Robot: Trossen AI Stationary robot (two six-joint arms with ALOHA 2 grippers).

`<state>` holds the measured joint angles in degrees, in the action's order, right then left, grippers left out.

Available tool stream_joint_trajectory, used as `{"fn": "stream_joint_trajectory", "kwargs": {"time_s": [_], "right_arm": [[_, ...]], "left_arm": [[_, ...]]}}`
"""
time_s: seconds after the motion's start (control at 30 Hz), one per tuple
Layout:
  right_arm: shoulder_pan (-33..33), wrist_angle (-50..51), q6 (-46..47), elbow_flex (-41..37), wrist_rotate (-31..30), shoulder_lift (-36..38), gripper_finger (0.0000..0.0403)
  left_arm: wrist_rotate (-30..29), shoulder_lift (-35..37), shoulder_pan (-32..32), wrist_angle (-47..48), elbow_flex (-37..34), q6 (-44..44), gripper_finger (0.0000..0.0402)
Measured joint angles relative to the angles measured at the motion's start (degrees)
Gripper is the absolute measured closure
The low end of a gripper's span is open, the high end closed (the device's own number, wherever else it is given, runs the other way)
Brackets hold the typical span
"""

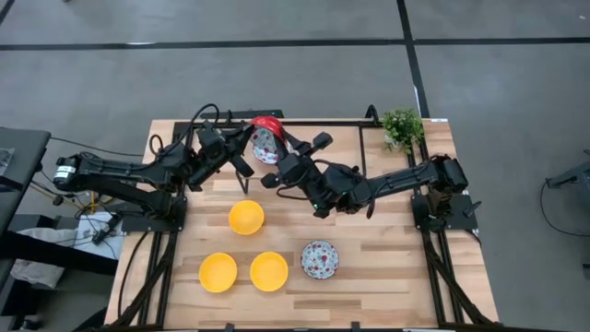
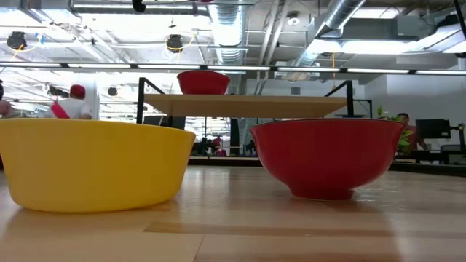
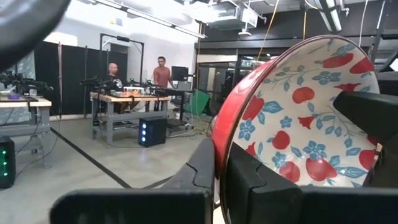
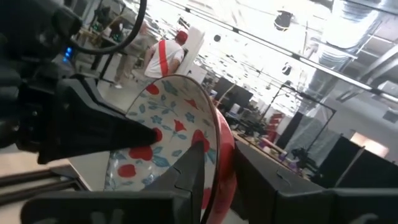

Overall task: Pick & Place Mini bowls
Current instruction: Stack the top red bowl on the red bowl on the shelf

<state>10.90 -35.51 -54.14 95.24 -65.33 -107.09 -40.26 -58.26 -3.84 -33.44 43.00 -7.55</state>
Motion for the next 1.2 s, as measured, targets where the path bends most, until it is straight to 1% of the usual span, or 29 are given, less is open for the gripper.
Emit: {"fn": "stream_joint_trajectory", "kwargs": {"time_s": [0.13,0.3,0.43,0.6,0.7,1.03,1.2], "right_arm": [[0.38,0.11,-0.45,0.00,-0.07,-0.05,0.0309],[0.79,-0.32,-0.53,-0.05,-1.17,-0.05,0.0260],[0.76,-0.36,-0.51,-0.05,-3.28,-0.05,0.0221],[1.80,-0.53,-0.49,-0.05,-3.71,-0.05,0.0190],[2.37,-0.54,-0.46,-0.05,-3.88,-0.05,0.0184],[4.05,-0.98,-0.38,-0.05,-4.07,-0.05,0.0184],[5.25,-3.63,-0.38,-0.05,-2.72,-0.05,0.0184]], "left_arm": [[-0.09,0.00,-0.02,0.21,0.00,-0.25,0.0392],[-0.56,0.00,-0.13,0.71,0.00,-0.28,0.0392],[-0.92,0.00,-0.13,1.45,0.00,-0.26,0.0392],[-1.19,0.00,-0.13,1.56,0.00,-0.22,0.0392],[-1.11,0.00,-0.17,1.54,0.00,-0.09,0.0392],[-1.89,0.08,-0.11,1.28,0.00,0.09,0.0393],[-4.28,0.09,0.03,1.32,0.00,-2.50,0.0393]]}}
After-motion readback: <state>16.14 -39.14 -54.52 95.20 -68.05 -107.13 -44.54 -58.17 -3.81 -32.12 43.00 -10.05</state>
